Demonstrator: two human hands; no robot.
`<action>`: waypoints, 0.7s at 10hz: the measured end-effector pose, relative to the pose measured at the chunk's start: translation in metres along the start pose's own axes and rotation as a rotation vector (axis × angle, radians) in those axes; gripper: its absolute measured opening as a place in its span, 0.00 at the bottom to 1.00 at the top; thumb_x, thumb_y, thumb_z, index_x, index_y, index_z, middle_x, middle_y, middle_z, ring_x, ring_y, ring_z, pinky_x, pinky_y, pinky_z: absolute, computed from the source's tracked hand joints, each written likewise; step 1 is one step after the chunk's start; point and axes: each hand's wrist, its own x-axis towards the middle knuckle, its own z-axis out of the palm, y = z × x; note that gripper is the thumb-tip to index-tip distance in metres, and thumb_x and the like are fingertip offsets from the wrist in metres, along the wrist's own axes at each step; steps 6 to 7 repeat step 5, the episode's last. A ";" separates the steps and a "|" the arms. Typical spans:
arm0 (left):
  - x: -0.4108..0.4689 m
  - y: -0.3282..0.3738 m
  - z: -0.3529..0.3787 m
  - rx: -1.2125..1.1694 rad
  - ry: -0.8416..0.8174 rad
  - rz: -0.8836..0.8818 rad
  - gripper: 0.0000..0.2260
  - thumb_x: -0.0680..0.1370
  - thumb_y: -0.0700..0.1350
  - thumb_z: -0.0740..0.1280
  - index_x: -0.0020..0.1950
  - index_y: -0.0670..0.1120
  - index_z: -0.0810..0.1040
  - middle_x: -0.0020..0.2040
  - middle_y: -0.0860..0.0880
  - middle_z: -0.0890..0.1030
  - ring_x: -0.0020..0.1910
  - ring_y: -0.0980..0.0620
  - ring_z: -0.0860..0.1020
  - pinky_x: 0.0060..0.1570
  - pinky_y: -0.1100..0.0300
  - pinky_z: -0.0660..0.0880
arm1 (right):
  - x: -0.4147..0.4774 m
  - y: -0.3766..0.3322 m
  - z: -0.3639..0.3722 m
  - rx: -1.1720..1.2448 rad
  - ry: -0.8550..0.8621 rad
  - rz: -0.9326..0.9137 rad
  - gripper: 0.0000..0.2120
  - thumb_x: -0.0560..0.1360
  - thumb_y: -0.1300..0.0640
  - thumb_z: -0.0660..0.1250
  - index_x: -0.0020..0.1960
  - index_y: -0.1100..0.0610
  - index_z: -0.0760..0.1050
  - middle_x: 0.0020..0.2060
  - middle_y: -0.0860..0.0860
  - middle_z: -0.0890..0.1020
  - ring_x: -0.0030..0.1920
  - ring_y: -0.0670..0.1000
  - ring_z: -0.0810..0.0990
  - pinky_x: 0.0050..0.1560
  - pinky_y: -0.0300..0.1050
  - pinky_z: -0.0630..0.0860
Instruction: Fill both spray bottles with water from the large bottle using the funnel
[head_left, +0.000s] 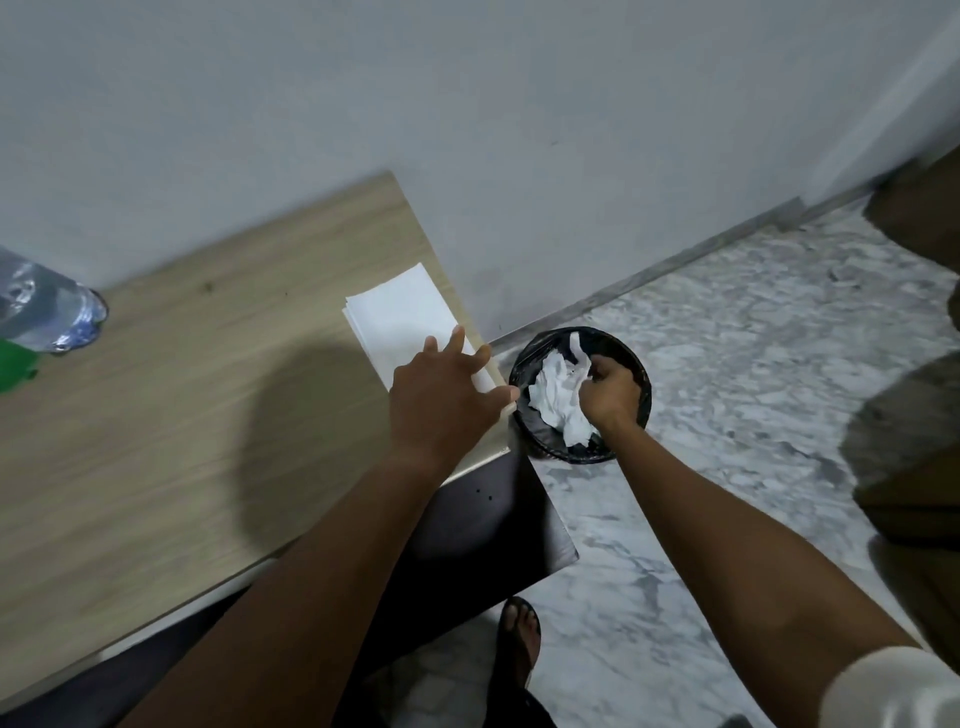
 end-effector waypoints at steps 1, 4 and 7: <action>-0.001 0.000 -0.001 -0.014 0.003 -0.012 0.28 0.77 0.68 0.64 0.73 0.57 0.73 0.79 0.55 0.65 0.74 0.47 0.67 0.65 0.50 0.68 | -0.017 0.021 0.009 0.034 -0.026 0.032 0.19 0.79 0.65 0.65 0.69 0.58 0.77 0.68 0.58 0.79 0.63 0.59 0.79 0.61 0.49 0.76; -0.006 -0.007 0.003 -0.158 -0.111 0.019 0.30 0.80 0.64 0.62 0.79 0.53 0.64 0.83 0.50 0.56 0.82 0.44 0.52 0.77 0.44 0.55 | -0.083 0.015 0.014 0.169 0.006 -0.052 0.12 0.78 0.57 0.70 0.61 0.55 0.82 0.59 0.53 0.84 0.59 0.51 0.81 0.62 0.46 0.75; -0.024 -0.021 -0.006 -0.298 -0.063 0.075 0.29 0.82 0.60 0.62 0.81 0.55 0.59 0.83 0.54 0.52 0.83 0.48 0.47 0.79 0.40 0.47 | -0.122 -0.024 0.004 0.224 0.084 -0.215 0.10 0.78 0.58 0.70 0.59 0.56 0.83 0.55 0.50 0.85 0.53 0.46 0.80 0.56 0.40 0.73</action>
